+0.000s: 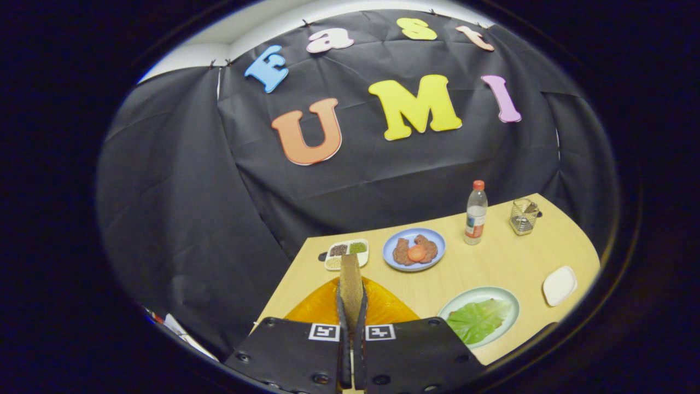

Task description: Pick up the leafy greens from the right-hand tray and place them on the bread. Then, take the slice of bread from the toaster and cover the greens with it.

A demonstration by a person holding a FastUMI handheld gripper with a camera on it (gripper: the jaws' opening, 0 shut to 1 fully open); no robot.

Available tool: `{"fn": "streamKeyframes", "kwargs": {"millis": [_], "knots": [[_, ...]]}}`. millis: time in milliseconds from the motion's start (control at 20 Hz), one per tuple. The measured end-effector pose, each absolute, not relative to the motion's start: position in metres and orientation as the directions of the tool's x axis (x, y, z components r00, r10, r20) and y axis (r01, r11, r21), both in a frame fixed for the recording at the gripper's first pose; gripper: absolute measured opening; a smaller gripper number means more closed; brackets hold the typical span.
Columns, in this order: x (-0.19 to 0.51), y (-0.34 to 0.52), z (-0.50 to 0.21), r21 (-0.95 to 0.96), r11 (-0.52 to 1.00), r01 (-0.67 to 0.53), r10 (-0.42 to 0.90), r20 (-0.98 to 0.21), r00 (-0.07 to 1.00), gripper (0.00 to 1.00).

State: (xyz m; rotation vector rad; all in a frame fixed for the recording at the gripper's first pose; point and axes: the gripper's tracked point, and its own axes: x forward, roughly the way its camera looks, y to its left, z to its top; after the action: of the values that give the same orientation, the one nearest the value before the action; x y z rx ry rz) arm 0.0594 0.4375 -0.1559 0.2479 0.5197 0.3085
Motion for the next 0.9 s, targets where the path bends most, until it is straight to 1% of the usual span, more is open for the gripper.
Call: {"fn": "streamKeyframes", "kwargs": {"millis": [150, 350, 500, 700, 900], "knots": [[0.07, 0.389, -0.143, 0.275, 0.944, -0.184, 0.291, -0.429, 0.855, 0.02], [0.086, 0.332, -0.155, 0.24, 0.964, -0.111, 0.209, -0.436, 0.875, 0.02], [0.093, 0.31, -0.182, 0.251, 0.966, -0.067, 0.179, -0.459, 0.87, 0.02], [0.1, 0.301, -0.236, 0.27, 0.961, -0.059, 0.194, -0.508, 0.839, 0.02], [0.101, 0.295, -0.3, 0.289, 0.957, -0.015, 0.191, -0.59, 0.785, 0.02]]}}
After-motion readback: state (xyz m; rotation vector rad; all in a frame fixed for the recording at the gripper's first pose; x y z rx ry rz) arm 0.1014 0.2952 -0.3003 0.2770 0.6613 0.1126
